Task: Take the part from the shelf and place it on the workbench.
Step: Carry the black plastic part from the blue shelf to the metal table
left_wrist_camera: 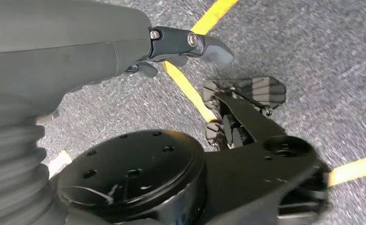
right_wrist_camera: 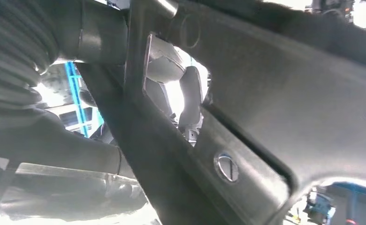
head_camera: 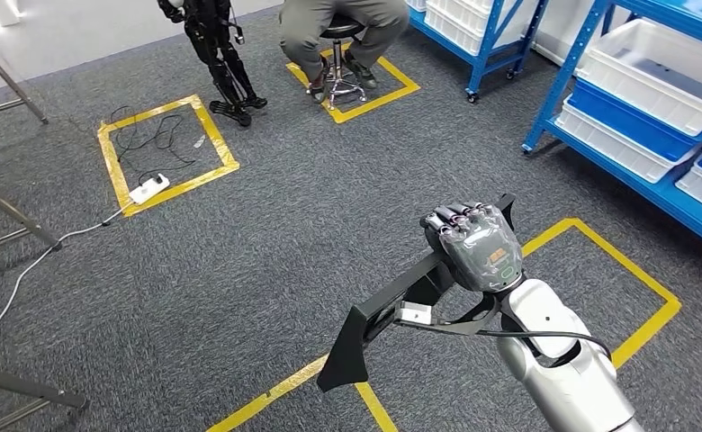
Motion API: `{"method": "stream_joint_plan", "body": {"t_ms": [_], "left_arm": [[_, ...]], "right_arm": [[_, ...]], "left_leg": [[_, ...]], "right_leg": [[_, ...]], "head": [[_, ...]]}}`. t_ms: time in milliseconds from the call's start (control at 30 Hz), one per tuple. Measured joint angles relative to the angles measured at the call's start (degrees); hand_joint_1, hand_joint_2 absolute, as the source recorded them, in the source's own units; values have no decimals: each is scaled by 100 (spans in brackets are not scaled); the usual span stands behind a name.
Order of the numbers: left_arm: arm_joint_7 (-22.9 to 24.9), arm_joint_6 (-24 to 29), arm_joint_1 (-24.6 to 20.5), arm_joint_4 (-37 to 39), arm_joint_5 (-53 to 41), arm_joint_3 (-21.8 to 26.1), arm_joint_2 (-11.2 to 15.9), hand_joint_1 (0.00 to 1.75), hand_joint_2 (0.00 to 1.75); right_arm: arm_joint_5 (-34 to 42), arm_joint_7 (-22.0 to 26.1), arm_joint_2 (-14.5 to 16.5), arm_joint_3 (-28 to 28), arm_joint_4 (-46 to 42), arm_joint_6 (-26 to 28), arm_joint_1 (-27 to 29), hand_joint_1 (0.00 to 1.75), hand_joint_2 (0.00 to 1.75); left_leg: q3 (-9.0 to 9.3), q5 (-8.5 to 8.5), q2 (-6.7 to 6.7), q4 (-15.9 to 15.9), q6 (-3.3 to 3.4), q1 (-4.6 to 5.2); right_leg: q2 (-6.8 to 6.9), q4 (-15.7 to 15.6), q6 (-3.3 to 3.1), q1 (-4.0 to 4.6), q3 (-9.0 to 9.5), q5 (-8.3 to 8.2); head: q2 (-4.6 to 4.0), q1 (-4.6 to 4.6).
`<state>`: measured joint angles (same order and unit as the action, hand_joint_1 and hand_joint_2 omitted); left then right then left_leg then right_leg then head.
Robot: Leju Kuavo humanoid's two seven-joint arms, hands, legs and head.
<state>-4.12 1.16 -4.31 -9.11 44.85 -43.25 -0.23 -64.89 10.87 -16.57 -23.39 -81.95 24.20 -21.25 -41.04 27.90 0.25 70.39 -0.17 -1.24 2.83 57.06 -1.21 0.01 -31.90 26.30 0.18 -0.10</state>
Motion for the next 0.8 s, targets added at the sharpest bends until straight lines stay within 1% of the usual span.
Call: {"method": "stream_joint_plan", "body": {"t_ms": [33,67,100,133,167,200,233,267,300,333,367,400,433,467,500,533,567,600,633,667,700,733,767,800], "left_arm": [[1,2,-1,0,1,8,8,0,175],[2,0,-3,0,7,14,16,0,175],[8,-11,-5,0,25,19,24,0,175],[15,-32,-7,0,56,27,32,0,175],[25,-67,-5,0,105,46,34,0,175],[36,-105,-1,0,161,75,35,0,175],[42,-145,3,0,215,112,35,0,175],[47,-181,3,0,264,149,37,0,175],[50,-207,-2,-1,294,180,38,0,175],[51,-230,-9,-1,320,209,38,0,175],[52,-244,-17,-1,340,234,39,0,175],[52,-252,-19,-1,350,256,37,0,175],[52,-253,-16,0,351,272,34,0,175],[51,-246,-14,0,336,281,33,0,175],[49,-231,-12,0,314,284,33,0,175],[46,-210,-13,0,292,284,36,0,175],[44,-191,-16,0,275,284,40,0,175],[43,-169,-18,0,262,284,45,0,175],[42,-146,-14,0,250,283,49,0,175],[43,-127,-8,0,241,283,52,0,175],[44,-109,1,0,234,282,54,0,175],[45,-95,9,0,227,281,54,0,175],[47,-83,11,0,216,280,55,0,175],[48,-72,6,0,204,278,56,0,175]], "right_arm": [[0,0,5,-3,-3,0,-1,175,175],[0,-1,8,-3,-6,0,-4,175,175],[-2,-2,10,-3,-9,0,-5,175,175],[-5,-3,15,-5,-10,0,-6,175,175],[-15,-4,22,-10,-13,-1,-8,175,175],[-29,-8,32,-14,-22,-1,-7,175,175],[-47,-13,36,-16,-33,-1,-7,175,175],[-66,-20,38,-15,-45,-2,-6,175,175],[-83,-29,37,-10,-55,-3,0,175,175],[-101,-38,31,-5,-57,-5,15,175,175],[-116,-44,28,-1,-57,-8,39,175,175],[-133,-49,25,2,-56,-12,70,175,175],[-152,-52,22,5,-56,-15,102,175,175],[-167,-54,21,7,-57,-16,126,175,175],[-182,-56,22,10,-58,-18,142,175,175],[-195,-58,23,14,-61,-20,150,175,175],[-204,-61,26,16,-65,-23,155,175,175],[-214,-63,30,19,-73,-29,160,175,175],[-223,-65,37,19,-81,-37,164,175,175],[-233,-67,47,19,-91,-47,166,175,175],[-241,-67,60,19,-101,-60,166,175,175],[-250,-68,76,19,-111,-73,161,175,175],[-258,-68,92,19,-123,-84,155,175,175],[-264,-68,107,19,-133,-92,150,175,175]], "left_leg": [[240,-152,92,-431,72,40],[437,-268,171,-792,135,82],[553,-324,232,-1018,184,119],[590,-333,262,-1113,215,147],[579,-347,220,-1125,229,156],[593,-373,176,-1164,250,145],[621,-407,127,-1226,267,127],[652,-451,77,-1290,296,104],[683,-490,28,-1347,316,80],[687,-512,-24,-1373,326,70],[678,-524,-80,-1376,334,65],[667,-529,-142,-1374,326,63],[659,-535,-206,-1372,314,57],[655,-539,-272,-1367,293,47],[653,-540,-336,-1357,262,29],[646,-535,-396,-1340,221,12],[631,-524,-453,-1313,168,4],[610,-517,-499,-1291,115,2],[587,-516,-533,-1279,69,2],[569,-524,-561,-1278,30,-2],[555,-532,-578,-1282,1,-20],[537,-515,-533,-1254,-21,-36],[486,-440,-436,-1140,-38,-44],[386,-303,-314,-914,-51,-48]], "right_leg": [[42,0,-5,19,8,5],[84,1,-4,46,9,12],[124,1,1,65,8,17],[165,0,8,79,4,22],[208,-7,23,93,2,25],[245,-10,37,109,5,33],[214,30,51,108,-12,69],[129,156,58,102,-70,145],[6,400,56,86,-185,264],[-131,756,52,47,-354,415],[-212,1159,57,16,-551,563],[-249,1492,84,-20,-720,664],[-261,1651,136,-58,-809,687],[-264,1573,213,-102,-785,616],[-274,1256,305,-154,-642,462],[-321,813,396,-212,-437,285],[-372,424,448,-235,-248,142],[-411,160,449,-243,-122,49],[-434,48,413,-228,-71,13],[-415,50,352,-193,-70,6],[-383,54,294,-196,-78,-7],[-357,54,250,-199,-78,-19],[-329,50,203,-201,-73,-29],[-297,43,155,-197,-67,-35]], "head": [[0,2],[0,7],[0,5],[0,7],[0,4],[0,1],[0,7],[0,6],[0,14],[0,19],[0,21],[0,26],[0,25],[0,24],[0,23],[0,26],[0,32],[0,33],[0,34],[0,32],[0,27],[0,26],[0,20],[0,15]]}}
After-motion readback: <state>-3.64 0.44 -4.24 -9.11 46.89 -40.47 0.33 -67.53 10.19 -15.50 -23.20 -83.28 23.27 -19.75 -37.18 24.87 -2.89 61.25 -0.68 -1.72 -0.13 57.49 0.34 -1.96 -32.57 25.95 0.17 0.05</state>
